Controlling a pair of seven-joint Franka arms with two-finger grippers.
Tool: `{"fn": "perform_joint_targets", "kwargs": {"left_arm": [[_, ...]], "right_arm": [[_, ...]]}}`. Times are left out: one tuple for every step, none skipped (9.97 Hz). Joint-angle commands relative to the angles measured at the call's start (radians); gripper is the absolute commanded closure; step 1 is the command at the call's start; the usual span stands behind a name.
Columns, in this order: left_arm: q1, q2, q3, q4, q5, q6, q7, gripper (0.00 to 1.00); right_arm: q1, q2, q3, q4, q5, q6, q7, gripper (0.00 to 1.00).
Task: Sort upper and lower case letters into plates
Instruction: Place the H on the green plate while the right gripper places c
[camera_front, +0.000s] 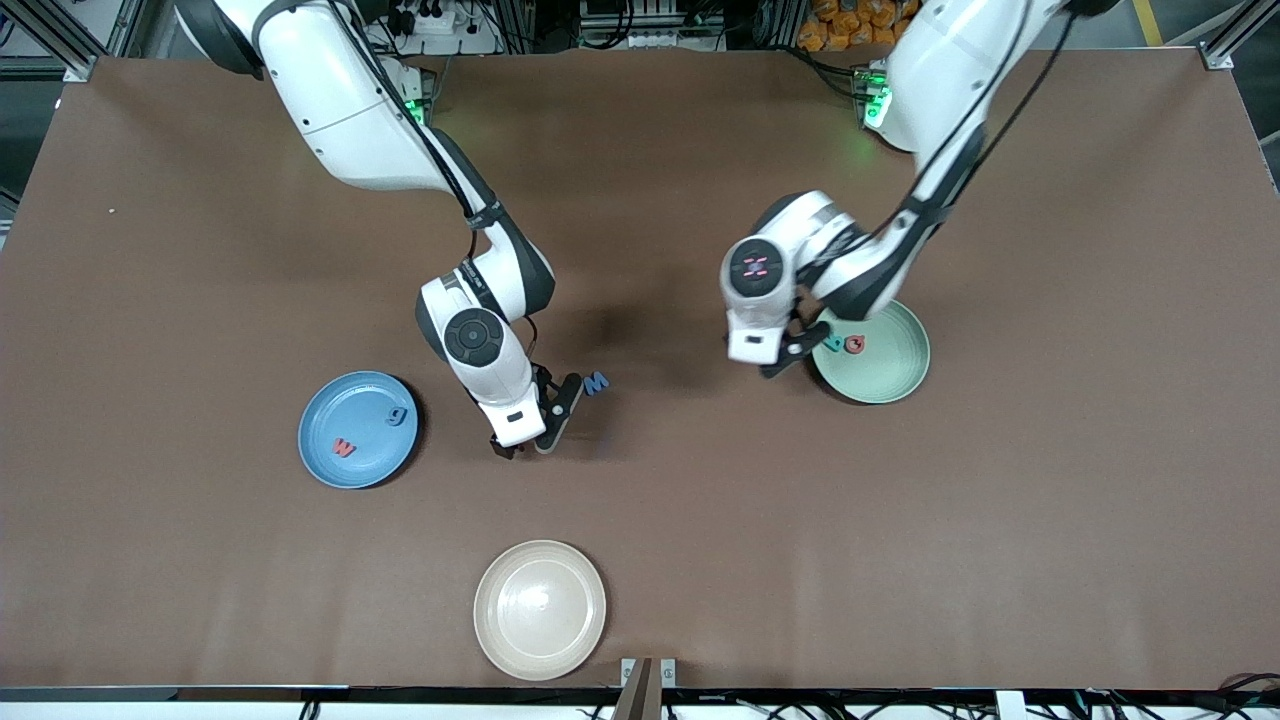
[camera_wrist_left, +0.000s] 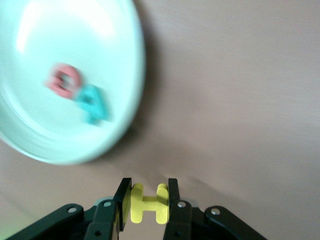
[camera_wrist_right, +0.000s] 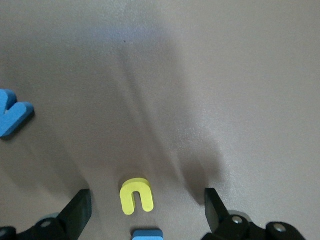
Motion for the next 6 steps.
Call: {"fn": "perform_joint_targets", "kwargs": {"left_arm": [[0.176,-0.152,-0.076,-0.174,0.006,0.008,0.215,0.78],[0.214,-0.154,-0.078,-0.183,0.006,0.008,0.311,0.78],[0.254,-0.158,-0.078,-0.185,0.008,0.010,0.431,0.76],[0.294,-0.154,-0.078,-0.194,0.008,0.027,0.557,0.66],[0.316,-0.148,-0.078,-0.200,0.006,0.047,0.635,0.51],[0.334,-0.141,-0.078,-0.200,0.006,0.047,0.660,0.01]], "right_arm": [[0.000,-0.005,0.003,-0.006,-0.001,0.008,0.003,0.30],[0.000,-0.005,0.003,-0.006,0.000,0.008,0.009,0.96],[0.000,-0.005,0.004,-0.006,0.000,0.008,0.012,1.00],[0.000,-0.005,0.004,-0.006,0.000,0.006,0.012,1.00],[-0.001,-0.010,0.004,-0.006,0.000,-0.001,0.012,1.00],[-0.004,-0.016,0.003,-0.006,-0.001,-0.006,0.010,1.00]]}}
